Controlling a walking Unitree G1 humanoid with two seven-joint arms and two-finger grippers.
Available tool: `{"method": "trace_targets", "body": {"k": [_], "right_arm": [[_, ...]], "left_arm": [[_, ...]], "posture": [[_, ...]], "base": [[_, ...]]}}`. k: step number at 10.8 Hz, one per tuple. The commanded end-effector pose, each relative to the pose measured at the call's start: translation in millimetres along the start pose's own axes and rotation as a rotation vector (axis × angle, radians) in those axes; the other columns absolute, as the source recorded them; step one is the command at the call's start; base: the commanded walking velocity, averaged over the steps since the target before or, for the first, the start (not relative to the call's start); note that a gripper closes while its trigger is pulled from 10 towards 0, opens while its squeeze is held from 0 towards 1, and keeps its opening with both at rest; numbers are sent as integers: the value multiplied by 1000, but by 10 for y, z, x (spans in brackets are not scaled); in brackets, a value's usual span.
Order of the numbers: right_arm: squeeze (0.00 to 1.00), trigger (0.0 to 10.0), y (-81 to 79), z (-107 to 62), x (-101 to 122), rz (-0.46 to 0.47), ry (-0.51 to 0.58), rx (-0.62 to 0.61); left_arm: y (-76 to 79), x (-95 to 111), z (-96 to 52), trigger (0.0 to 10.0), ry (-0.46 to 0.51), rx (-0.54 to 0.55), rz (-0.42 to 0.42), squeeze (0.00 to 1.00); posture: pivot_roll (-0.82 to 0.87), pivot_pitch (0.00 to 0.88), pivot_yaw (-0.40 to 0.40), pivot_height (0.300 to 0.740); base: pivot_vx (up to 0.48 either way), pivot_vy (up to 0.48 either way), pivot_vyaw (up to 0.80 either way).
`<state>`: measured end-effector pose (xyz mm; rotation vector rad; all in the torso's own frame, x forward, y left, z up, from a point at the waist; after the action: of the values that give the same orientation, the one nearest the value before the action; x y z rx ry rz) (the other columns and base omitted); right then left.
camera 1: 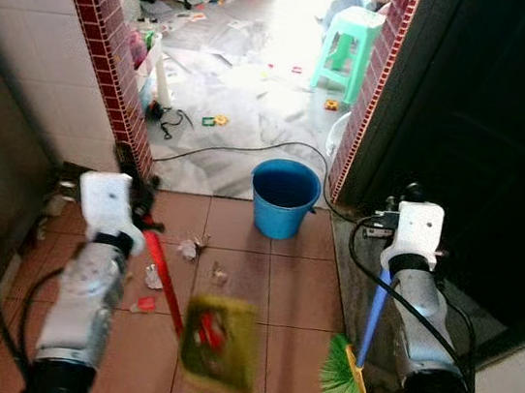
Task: Sweep floor
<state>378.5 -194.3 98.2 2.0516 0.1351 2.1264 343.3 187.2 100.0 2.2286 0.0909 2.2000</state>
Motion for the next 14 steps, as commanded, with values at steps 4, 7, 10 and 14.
{"method": "trace_targets", "body": {"k": [4,7,10,14], "right_arm": [[0,10000,-51,56,89,33,32,-2],[0,10000,5,-60,-151,27,-35,-6],[0,10000,2,-12,-113,25,-25,3],[0,10000,-34,28,-67,16,-10,14]], "left_arm": [[72,283,-4,10000,80,8,-44,0],[87,592,1,10000,160,38,-95,0],[-82,1132,68,10000,299,96,-129,0],[-83,1540,121,10000,404,96,-158,0]], "posture": [[-26,0,68,740],[-25,0,42,740],[-24,0,45,740],[-31,0,50,740]], "base": [[0,0,-280],[0,0,-267],[0,0,0],[302,83,0]]}}
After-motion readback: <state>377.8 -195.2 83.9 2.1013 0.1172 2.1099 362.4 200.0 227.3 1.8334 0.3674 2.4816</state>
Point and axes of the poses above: a point about 5 cm out from each wrist's last joint towards the gripper, its own z axis pointing out of the wrist towards the gripper, its own x axis along the axis of the wrist's last joint, y = z × x, the point moved 6 cm from there along z, pointing out of the wrist towards the gripper, and after that the axes turned 1 degree about z, right-handed, at the moved point
